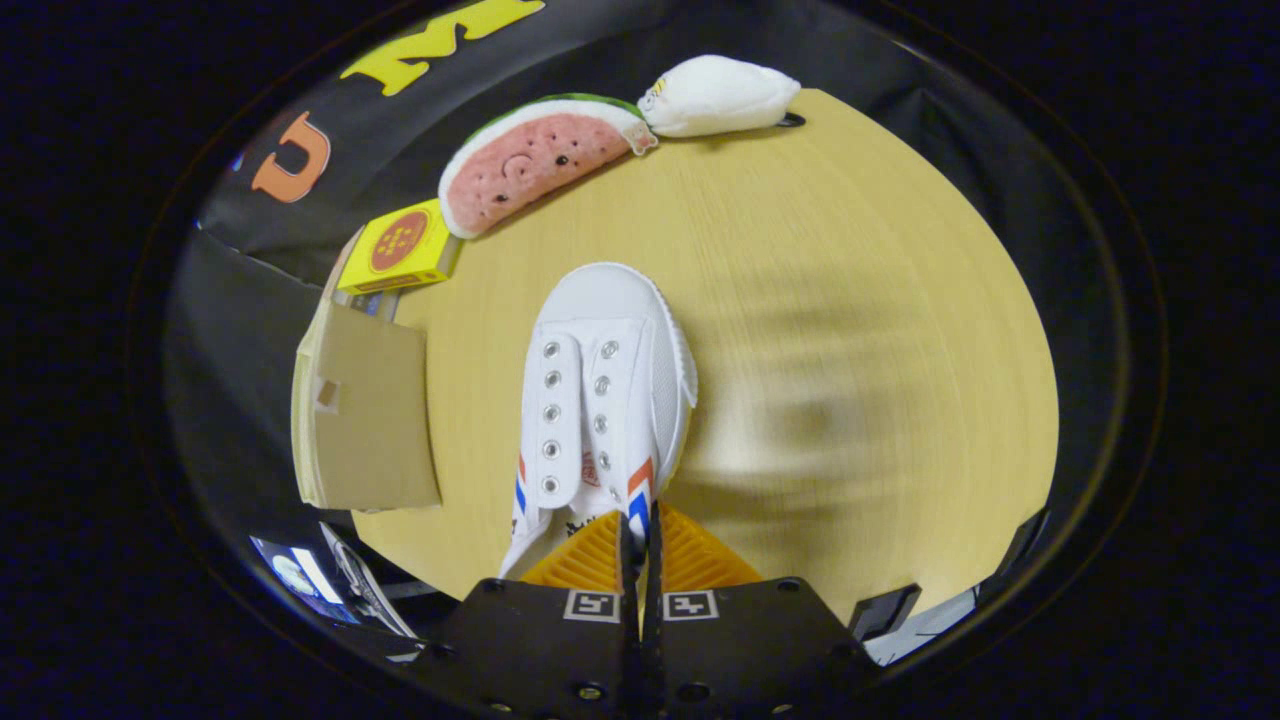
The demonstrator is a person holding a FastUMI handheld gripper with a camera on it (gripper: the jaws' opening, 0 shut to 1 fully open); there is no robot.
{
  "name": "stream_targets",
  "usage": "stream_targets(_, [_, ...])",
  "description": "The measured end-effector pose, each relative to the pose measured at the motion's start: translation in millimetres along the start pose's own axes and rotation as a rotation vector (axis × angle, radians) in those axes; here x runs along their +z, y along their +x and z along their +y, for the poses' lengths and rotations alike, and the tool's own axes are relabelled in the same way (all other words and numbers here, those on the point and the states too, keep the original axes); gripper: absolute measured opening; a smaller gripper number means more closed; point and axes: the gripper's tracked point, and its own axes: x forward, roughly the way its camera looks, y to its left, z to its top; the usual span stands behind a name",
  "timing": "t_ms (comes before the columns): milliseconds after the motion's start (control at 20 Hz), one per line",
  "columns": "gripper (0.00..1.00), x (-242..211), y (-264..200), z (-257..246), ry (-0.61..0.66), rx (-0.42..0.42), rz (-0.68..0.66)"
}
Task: Open the storage box then place both shoes into the box .Put the left shoe in first, then the right shoe, with the right side of both shoes facing outward in a uniform manner.
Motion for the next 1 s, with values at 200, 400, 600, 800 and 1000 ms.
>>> stream_targets(200, [0.01, 7, -19, 30, -0.063, 0.014, -0.053])
stream_targets(400, [0.01, 11, -35, 64, -0.149, 0.017, -0.080])
stream_targets(600, [0.01, 14, -38, 103, -0.249, 0.050, -0.082])
stream_targets(800, [0.01, 22, -25, 125, -0.313, 0.071, -0.080])
stream_targets(1000, [0.01, 28, -15, 143, -0.342, 0.056, -0.084])
